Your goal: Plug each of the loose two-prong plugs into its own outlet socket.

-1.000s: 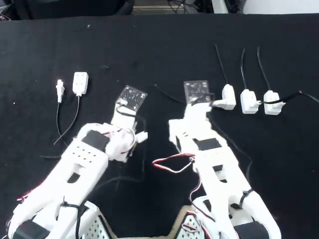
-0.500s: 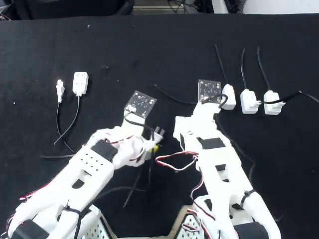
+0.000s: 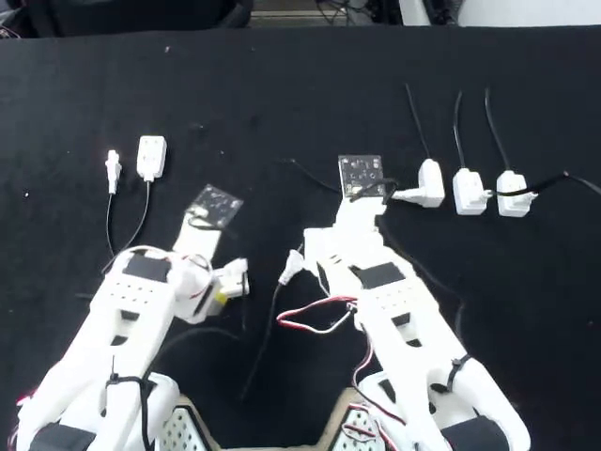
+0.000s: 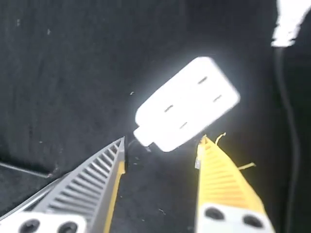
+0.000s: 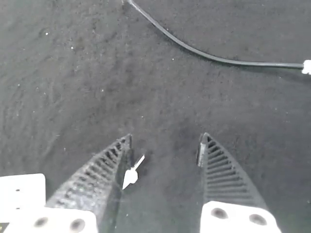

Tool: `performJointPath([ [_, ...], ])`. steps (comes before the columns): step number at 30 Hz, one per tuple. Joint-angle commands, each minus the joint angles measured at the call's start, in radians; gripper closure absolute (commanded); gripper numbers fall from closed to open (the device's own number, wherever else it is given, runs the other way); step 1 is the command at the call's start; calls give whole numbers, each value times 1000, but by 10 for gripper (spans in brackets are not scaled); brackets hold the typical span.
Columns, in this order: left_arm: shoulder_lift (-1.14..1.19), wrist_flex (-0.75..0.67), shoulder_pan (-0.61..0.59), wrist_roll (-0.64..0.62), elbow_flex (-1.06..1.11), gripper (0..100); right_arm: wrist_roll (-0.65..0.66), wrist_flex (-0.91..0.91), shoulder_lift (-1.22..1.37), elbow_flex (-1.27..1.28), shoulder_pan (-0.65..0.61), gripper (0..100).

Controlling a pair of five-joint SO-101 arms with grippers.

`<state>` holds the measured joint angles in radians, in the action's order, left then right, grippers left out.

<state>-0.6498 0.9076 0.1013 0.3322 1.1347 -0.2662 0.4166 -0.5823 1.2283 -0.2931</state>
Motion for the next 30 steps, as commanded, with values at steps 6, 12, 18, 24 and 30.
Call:
performJointPath([
  [6,-17,-184,-159,6,24,766,-6,2,-33,-38,-17,790],
  [12,-17,-193,-231,12,12,766,-6,2,-33,-36,-17,790],
  [18,-17,-183,-257,12,-33,766,-12,5,-31,-36,-58,787],
  [24,-20,-41,-255,83,-107,766,-15,-18,-31,-5,-167,786],
  [30,-17,-41,-243,-98,-185,766,-114,-144,-30,62,-216,787],
])
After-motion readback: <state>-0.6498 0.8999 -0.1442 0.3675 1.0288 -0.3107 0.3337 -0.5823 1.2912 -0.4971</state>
